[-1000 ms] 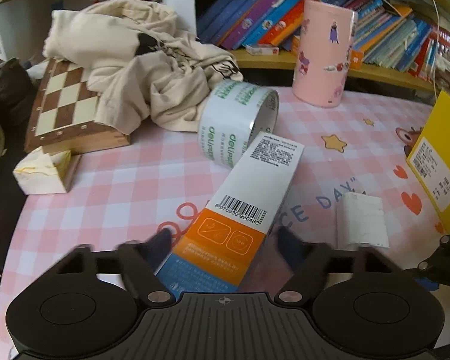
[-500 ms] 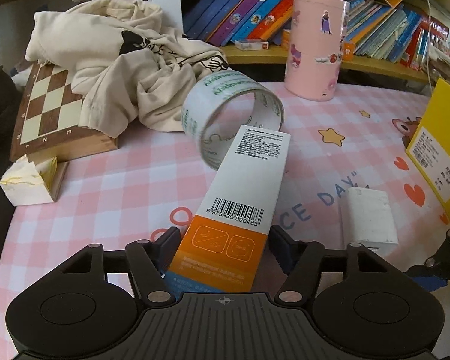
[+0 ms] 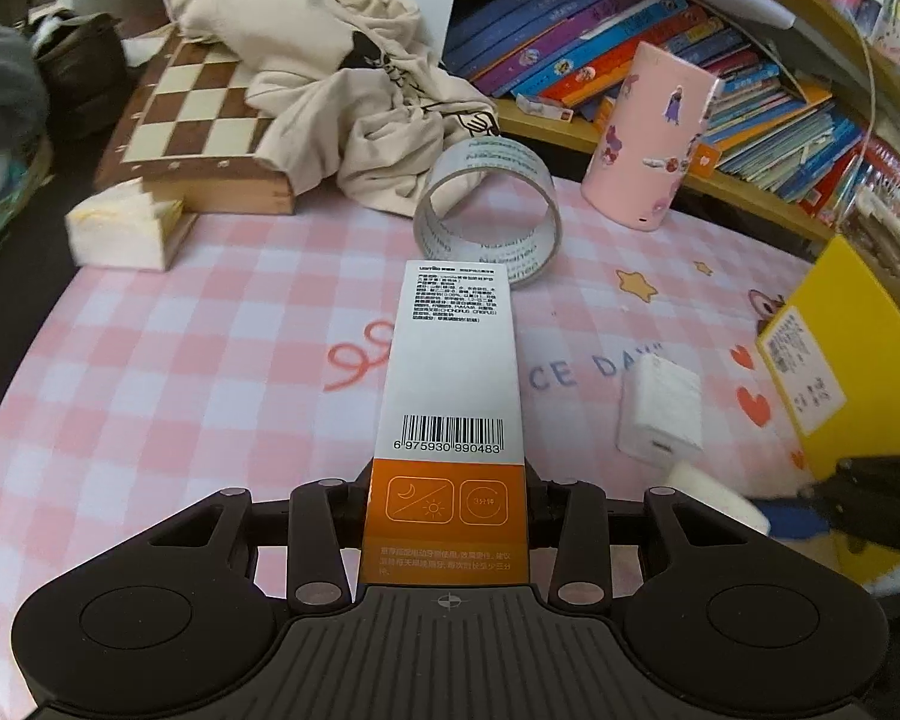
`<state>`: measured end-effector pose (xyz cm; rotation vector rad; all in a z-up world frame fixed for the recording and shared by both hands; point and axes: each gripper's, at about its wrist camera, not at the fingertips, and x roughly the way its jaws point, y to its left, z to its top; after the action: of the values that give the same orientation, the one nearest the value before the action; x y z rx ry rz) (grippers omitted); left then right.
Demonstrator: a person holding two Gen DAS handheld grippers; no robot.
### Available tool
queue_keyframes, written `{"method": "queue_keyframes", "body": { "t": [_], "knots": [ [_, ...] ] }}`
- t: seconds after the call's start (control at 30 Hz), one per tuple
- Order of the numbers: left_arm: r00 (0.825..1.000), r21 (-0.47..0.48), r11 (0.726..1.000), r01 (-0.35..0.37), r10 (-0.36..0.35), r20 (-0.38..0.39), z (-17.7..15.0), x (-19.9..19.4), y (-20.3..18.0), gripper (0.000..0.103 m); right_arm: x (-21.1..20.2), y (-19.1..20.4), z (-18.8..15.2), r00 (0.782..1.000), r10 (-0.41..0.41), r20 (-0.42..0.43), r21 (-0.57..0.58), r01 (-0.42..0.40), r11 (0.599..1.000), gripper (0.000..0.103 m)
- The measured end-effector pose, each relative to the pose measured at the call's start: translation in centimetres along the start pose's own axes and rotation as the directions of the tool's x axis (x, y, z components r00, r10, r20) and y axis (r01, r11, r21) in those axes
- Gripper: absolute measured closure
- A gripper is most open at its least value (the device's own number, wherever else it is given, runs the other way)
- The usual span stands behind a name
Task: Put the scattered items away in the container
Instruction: 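Close the right tool on the white sponge block while the left tool grips the usmile box, then lift the sponge block and usmile box with both tools toward the yellow box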
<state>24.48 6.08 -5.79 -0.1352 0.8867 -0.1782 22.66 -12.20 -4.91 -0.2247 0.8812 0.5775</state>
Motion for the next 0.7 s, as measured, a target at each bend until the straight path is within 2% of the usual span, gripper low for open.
{"method": "queue_keyframes", "body": {
  "t": [0.43, 0.7],
  "knots": [
    [1.0, -0.044, 0.999, -0.003, 0.004, 0.026, -3.6, -5.3, 0.4, 0.065, -2.8, 2.4, -1.8, 1.0, -0.011, 0.027, 0.007, 0.01, 1.0, 0.066],
    [0.999, -0.084, 0.996, 0.019, -0.015, 0.049, -5.2, -8.2, 0.6, 0.065, -5.0, 4.0, -2.8, 0.998, -0.004, 0.056, 0.015, 0.003, 1.0, 0.066]
  ]
}}
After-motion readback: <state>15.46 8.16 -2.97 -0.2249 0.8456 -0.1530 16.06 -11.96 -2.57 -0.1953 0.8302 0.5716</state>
